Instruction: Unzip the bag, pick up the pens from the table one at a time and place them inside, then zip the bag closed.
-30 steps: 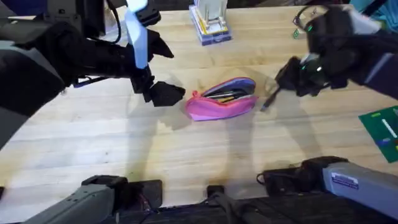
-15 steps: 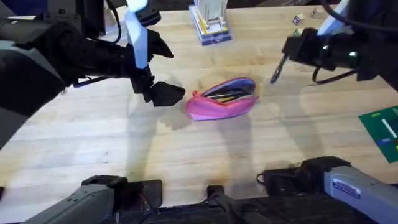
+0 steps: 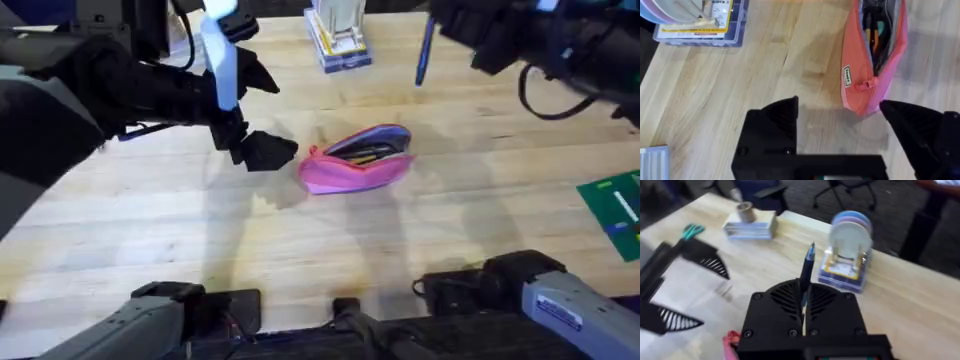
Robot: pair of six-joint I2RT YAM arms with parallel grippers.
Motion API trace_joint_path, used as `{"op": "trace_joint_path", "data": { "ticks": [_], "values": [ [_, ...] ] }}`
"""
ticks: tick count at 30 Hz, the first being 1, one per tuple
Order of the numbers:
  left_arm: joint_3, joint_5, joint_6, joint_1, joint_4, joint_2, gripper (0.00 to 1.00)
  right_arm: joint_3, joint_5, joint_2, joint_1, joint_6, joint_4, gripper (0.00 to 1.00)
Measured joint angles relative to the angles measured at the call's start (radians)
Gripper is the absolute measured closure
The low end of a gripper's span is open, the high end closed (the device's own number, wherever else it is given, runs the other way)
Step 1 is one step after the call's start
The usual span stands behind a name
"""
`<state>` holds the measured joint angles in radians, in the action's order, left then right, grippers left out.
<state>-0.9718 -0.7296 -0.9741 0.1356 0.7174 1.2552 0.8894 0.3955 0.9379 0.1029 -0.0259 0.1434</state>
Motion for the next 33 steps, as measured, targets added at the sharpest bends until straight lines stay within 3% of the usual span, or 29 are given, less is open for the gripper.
{"op": "trace_joint_path", "data": {
  "ticks": [9, 14, 21, 33],
  "values": [
    [0.0, 0.0, 0.0, 0.0, 0.0, 0.0, 0.007, 0.001, 0.098, 0.01, 0.176, -0.282, 0.037, 0.969],
    [0.0, 0.0, 0.0, 0.0, 0.0, 0.0, 0.008, 0.002, 0.103, 0.063, 0.252, -0.564, 0.164, 0.969],
    [0.0, 0.0, 0.0, 0.0, 0.0, 0.0, 0.007, 0.002, 0.103, 0.108, 0.279, -0.826, 0.24, 0.969],
    [0.0, 0.0, 0.0, 0.0, 0.0, 0.0, 0.007, 0.002, 0.049, 0.217, 0.279, -1.046, 0.31, 0.97]
  ]
}}
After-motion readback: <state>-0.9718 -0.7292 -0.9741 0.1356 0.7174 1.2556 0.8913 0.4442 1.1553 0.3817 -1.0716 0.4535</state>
